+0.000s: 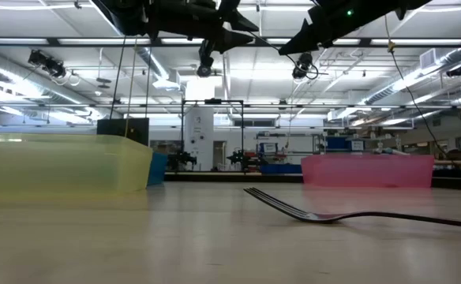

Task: Sort silverware by color (type)
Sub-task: Put the black fork into the yellow bin

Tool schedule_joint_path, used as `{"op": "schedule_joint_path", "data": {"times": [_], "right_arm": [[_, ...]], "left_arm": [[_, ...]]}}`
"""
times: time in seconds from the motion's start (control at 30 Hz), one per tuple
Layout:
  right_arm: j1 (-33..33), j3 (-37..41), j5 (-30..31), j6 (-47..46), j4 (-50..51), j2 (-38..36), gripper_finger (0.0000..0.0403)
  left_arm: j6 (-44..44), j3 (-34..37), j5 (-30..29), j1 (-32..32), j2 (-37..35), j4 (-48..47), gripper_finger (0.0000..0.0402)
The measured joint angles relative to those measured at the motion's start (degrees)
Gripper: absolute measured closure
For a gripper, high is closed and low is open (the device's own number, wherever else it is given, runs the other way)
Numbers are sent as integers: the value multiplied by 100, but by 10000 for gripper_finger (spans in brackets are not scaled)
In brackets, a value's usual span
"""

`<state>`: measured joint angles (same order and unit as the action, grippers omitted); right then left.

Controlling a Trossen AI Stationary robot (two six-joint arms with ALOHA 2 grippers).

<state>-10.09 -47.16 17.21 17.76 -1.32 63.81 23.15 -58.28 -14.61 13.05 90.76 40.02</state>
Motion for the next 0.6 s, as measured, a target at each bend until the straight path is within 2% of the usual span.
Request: {"op": "schedule_joint_path", "data": {"times": [0.23,0.53,0.6], "right_arm": [[-4,0,-14,32,-116,94,390],[-6,2,53,94,-253,94,390],[-6,2,51,96,-251,94,390]], "left_arm": [[16,-2,-4,60,62,36,291],[1,-7,46,56,118,95,387],[-16,-11,56,49,116,106,394]]}}
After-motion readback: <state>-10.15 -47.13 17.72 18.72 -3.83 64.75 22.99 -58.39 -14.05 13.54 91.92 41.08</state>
